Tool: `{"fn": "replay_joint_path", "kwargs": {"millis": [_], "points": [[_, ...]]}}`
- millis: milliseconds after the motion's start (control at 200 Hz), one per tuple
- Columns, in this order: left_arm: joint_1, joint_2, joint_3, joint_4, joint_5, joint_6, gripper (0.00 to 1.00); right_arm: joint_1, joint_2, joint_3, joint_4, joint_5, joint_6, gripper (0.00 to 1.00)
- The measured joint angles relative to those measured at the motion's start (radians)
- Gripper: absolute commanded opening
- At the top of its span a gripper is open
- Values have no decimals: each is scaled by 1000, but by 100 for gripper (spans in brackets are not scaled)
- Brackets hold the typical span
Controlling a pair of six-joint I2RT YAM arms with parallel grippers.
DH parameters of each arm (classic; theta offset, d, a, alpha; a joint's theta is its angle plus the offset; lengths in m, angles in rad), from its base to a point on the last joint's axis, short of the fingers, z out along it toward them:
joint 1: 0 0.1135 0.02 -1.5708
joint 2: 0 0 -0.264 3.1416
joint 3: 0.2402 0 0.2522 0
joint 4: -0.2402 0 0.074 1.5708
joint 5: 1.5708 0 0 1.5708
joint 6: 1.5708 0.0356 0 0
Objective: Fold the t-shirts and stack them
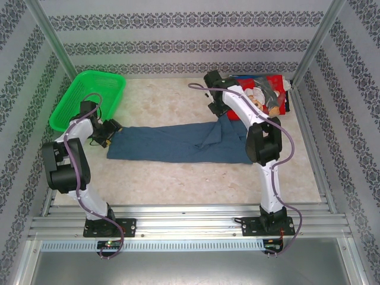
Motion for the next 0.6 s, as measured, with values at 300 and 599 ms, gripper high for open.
{"fn": "replay_joint_path", "kwargs": {"millis": [300,599], "points": [[-44,-220,-116,5,37,-2,80,-34,-110,-18,-20,-138,191,65],[-54,-489,-306,-53,32,23,86,-168,-753,-720,55,-405,473,69]]}}
